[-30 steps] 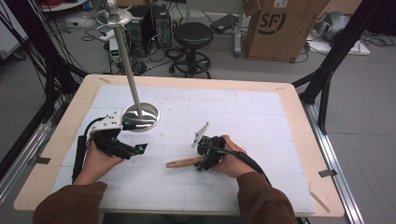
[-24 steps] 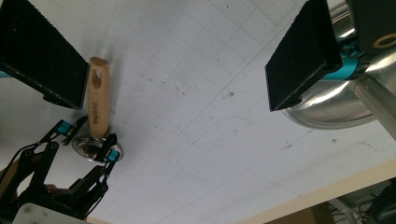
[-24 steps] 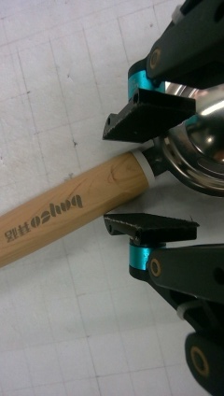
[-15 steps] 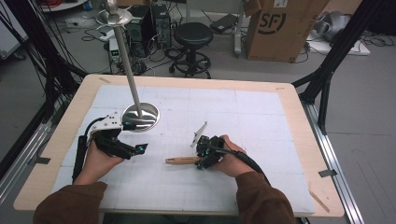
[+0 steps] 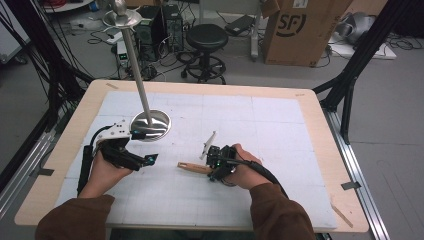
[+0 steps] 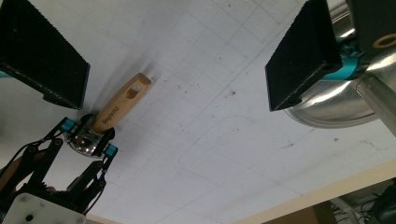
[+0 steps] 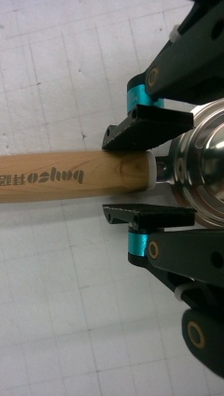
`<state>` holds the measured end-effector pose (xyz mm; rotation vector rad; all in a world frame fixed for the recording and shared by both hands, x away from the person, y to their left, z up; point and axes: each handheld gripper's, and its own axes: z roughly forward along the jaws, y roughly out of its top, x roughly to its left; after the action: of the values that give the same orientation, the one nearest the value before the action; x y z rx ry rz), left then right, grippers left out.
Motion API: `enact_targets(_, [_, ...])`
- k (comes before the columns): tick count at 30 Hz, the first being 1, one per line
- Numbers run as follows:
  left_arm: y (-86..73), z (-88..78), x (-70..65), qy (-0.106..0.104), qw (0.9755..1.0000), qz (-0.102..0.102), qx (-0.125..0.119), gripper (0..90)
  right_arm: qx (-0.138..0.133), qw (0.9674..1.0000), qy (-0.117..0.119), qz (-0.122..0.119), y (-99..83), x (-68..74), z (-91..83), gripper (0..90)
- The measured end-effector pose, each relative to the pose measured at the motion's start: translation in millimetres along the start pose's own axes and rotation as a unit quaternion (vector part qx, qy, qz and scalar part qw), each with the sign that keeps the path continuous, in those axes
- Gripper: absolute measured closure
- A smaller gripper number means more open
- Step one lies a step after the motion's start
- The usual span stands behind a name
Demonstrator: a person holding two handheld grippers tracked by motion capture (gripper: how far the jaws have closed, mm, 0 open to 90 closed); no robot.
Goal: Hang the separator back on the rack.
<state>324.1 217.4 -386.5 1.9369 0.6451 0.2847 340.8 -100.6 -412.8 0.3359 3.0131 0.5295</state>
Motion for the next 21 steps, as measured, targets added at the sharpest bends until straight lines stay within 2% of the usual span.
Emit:
enact_targets(3, [-0.1, 0.0, 0.2, 0.0, 1.0, 0.001, 0.001, 7.0, 0.008, 1.0, -0.006, -0.001, 0.0, -0.2, 0.8, 62.2])
enact_targets(5, [0.0, 0.1, 0.2, -0.001, 1.0, 0.001, 0.002, 7.0, 0.014, 0.9999, -0.003, 0.004, -0.6, -0.4, 1.2, 62.2])
enact_targets(12, [-0.2, 1.1, -0.4, 0.0, 1.0, 0.002, 0.004, 7.0, 0.025, 0.9997, -0.002, 0.001, 2.2, -2.6, 2.9, 62.8])
enact_targets(21, [-0.3, 0.8, -0.6, -0.001, 1.0, 0.005, 0.007, 7.0, 0.066, 0.9977, -0.005, 0.012, 13.1, 0.7, 3.6, 66.6])
